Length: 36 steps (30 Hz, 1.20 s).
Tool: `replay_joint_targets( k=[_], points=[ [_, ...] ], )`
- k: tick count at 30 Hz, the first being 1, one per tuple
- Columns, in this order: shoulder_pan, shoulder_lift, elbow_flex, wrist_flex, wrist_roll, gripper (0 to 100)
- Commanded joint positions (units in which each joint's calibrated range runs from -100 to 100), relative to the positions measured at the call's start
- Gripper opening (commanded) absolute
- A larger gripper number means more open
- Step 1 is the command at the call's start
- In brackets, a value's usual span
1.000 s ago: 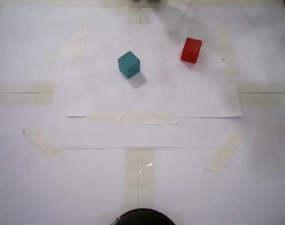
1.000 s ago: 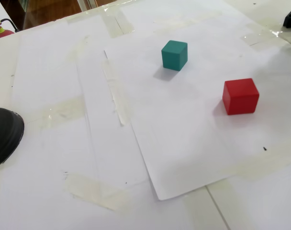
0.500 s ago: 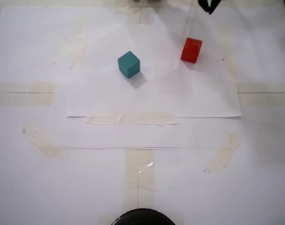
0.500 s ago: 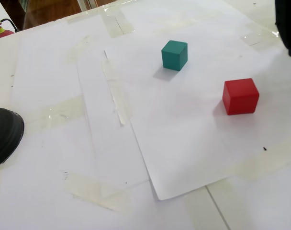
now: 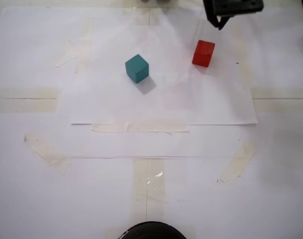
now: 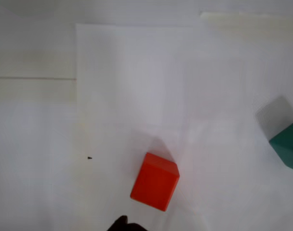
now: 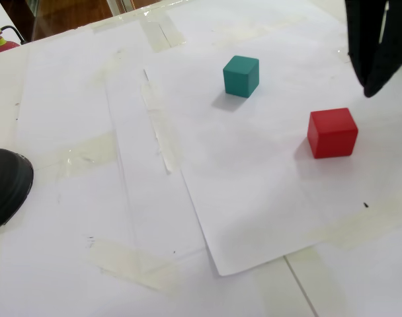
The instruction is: Put the red cube on the top of the blue cube.
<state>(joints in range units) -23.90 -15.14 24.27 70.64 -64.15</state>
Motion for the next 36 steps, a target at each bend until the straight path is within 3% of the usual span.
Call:
replay_joint_targets(
  k=[1, 11, 28, 36],
  points=[
    [2.33, 0.81, -1.80, -3.41, 0.15, 0],
    [2.63, 2.78, -1.52, -2.68, 0.10, 1],
    [-1.61, 1.41, 1.20, -4.80, -2.25, 25],
    [-3.88, -0.40, 9.82, -13.77, -3.96, 33]
  ],
)
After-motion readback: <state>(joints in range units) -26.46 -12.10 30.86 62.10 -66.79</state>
